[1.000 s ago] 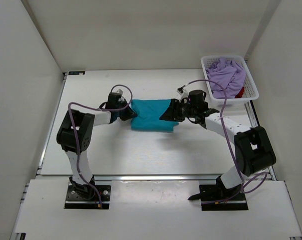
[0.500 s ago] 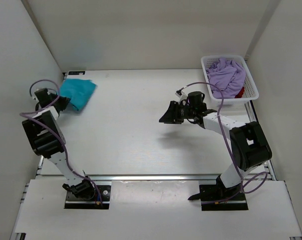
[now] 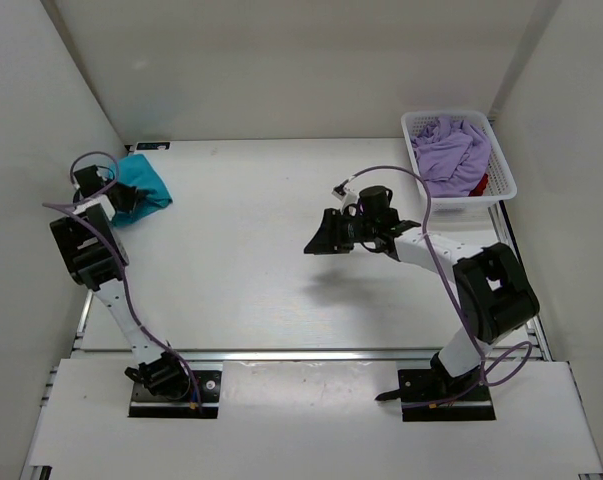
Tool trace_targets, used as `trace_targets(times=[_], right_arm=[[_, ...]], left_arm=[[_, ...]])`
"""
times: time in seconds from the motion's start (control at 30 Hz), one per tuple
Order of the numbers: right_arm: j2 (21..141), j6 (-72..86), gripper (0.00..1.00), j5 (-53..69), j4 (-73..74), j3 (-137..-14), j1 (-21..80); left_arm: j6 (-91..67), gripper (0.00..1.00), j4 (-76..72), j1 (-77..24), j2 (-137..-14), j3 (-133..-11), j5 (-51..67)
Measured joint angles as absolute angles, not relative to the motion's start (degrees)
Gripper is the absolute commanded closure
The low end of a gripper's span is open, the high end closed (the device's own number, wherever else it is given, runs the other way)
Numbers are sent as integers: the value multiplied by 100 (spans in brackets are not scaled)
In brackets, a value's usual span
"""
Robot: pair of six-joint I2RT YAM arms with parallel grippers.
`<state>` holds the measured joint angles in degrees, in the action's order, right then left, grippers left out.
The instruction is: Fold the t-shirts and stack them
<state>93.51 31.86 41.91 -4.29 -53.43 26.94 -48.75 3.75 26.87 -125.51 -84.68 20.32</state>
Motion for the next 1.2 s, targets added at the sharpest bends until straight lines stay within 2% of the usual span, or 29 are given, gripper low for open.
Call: trace_targets(times=[0.07, 0.27, 0.43, 0.5, 0.57, 0.63, 0.67, 0.73, 0.83, 0.87, 1.07, 1.2], right_arm=[[9391, 3190, 54, 4193, -423, -5400, 2694], [9476, 3157, 55, 4132, -266, -5485, 2681], [9494, 3146, 54, 4115, -193, -5496, 2615], [9555, 3144, 54, 4112, -176, -5537, 2578], [9616, 3133, 54, 4104, -172, -5564, 2574], [9653, 3133, 54, 4106, -167, -5564, 2574], [9666, 3135, 53, 4106, -169, -5564, 2574], [9690, 3148, 50, 4108, -169, -5572, 2574], [9778, 3170, 41, 4101, -161, -5699, 2582], [9804, 3181, 41, 4097, -165, -5749, 2596], [9904, 3190, 39, 4007, -123, -6136, 2755], [9900, 3164, 44, 3944, -45, -6305, 2836]], left_arm=[[-4772, 77, 714, 2635, -12801, -9105, 2023], [-4364, 79, 1813, 2154, -14405, -12134, 1942], [-4248, 79, 2276, 1739, -14770, -12527, 2003], [-4213, 74, 2440, 1645, -14875, -12593, 2016], [-4230, 64, 2508, 1645, -14881, -12604, 2071], [-4224, 49, 2519, 1726, -14859, -12606, 2119], [-4274, 38, 2506, 1791, -14853, -12597, 2204], [-4324, 28, 2401, 1927, -14807, -12564, 2342], [-4383, 11, 2226, 2069, -14595, -12248, 2458], [-4381, 2, 2143, 2078, -14484, -12086, 2469], [-4331, 1, 1817, 1546, -13655, -10943, 2379], [-4180, 2, 1680, 934, -13080, -10256, 2213]])
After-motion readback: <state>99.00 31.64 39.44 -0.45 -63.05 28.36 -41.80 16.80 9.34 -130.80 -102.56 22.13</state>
